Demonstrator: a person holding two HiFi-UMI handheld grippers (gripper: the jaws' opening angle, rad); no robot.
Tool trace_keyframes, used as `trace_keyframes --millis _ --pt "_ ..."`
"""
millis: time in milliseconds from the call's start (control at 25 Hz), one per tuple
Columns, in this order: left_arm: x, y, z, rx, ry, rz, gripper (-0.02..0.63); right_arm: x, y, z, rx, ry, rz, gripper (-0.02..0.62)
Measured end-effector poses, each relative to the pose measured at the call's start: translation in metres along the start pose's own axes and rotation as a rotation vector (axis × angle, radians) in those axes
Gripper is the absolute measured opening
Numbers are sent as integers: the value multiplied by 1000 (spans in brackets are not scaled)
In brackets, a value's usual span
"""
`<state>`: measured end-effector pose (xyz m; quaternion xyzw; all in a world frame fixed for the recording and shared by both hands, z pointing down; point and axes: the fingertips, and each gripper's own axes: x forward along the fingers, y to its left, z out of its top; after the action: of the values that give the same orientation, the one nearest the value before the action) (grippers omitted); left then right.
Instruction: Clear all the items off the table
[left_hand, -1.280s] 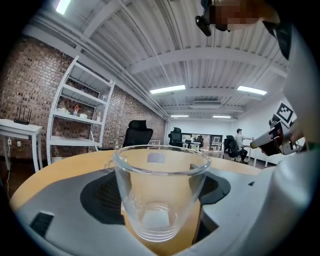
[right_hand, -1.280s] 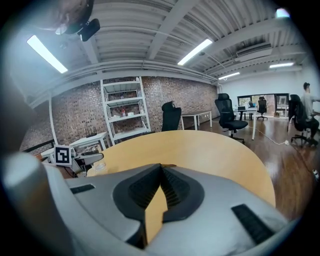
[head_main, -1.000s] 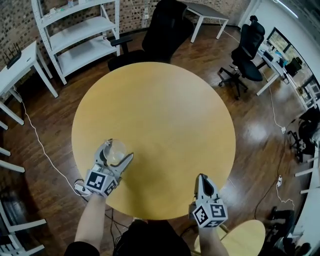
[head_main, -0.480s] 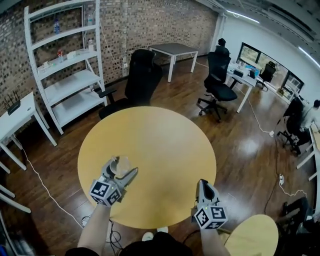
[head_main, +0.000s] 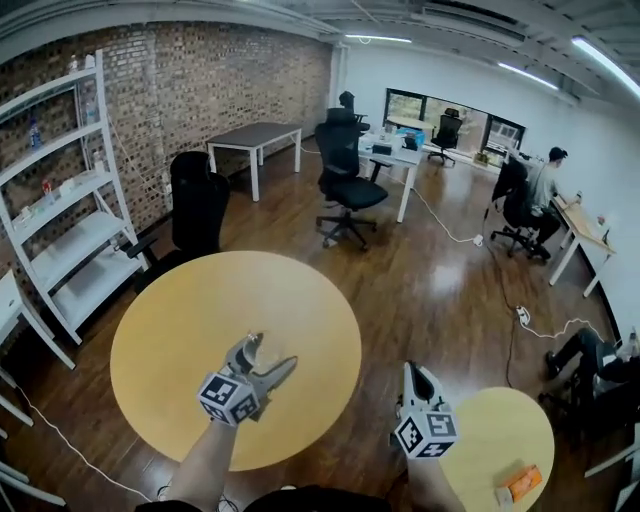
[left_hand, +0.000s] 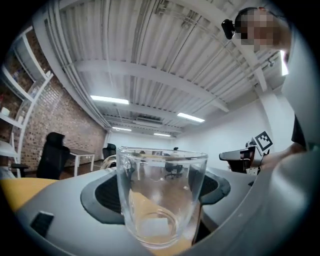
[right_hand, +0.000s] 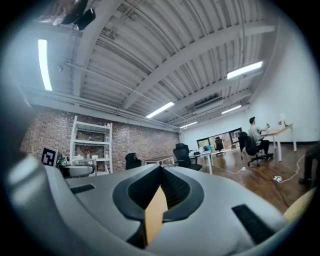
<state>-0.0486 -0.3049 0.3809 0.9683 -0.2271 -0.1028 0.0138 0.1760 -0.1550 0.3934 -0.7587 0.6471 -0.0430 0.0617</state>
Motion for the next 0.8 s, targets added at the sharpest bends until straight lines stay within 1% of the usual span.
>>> trace_keyframes --millis 200,280,360,520,680,800 --pt "86 -97 -14 -91 -14 -186 405 -82 -100 28 5 -41 -198 5" --pt "114 -141 -19 -126 -23 -260 405 -120 -139 32 18 -54 -279 5" --pt "138 -181 -19 -142 -32 -329 405 -153 -170 34 26 -68 -345 5" --pt "178 -257 -20 -180 -46 -461 405 -217 -218 40 31 -96 -463 5" --pt "203 -349 -35 -222 -33 -605 405 -303 -260 42 31 -124 -606 5" --pt "217 -409 -49 -257 -15 -691 405 -354 -284 43 26 -122 -694 5"
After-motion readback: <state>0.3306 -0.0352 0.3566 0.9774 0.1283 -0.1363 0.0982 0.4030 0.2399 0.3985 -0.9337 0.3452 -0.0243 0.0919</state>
